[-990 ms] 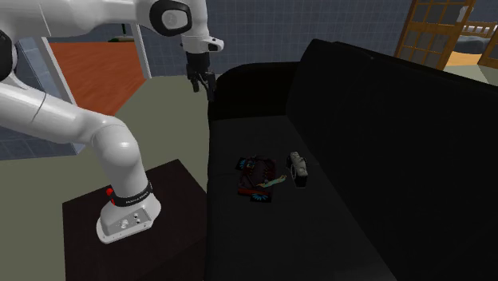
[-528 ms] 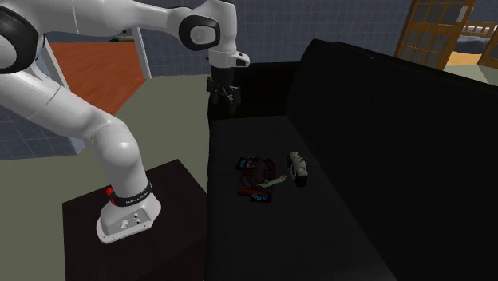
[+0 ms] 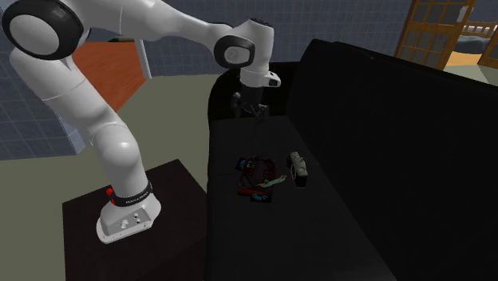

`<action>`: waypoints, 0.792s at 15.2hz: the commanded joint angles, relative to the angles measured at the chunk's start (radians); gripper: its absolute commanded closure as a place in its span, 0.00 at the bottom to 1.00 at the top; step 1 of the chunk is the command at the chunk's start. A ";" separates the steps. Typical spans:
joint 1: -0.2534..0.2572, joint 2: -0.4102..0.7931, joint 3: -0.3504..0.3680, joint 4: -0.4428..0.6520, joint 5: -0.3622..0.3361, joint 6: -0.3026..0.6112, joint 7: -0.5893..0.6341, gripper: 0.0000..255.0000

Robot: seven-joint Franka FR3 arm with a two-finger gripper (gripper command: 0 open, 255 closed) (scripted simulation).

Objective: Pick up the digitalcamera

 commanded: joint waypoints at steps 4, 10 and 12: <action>0.002 0.225 -0.078 0.147 0.074 0.016 -0.188 0.00; -0.050 0.513 -0.112 0.372 0.196 -0.018 -0.399 0.00; -0.081 0.610 -0.107 0.462 0.233 -0.041 -0.457 0.00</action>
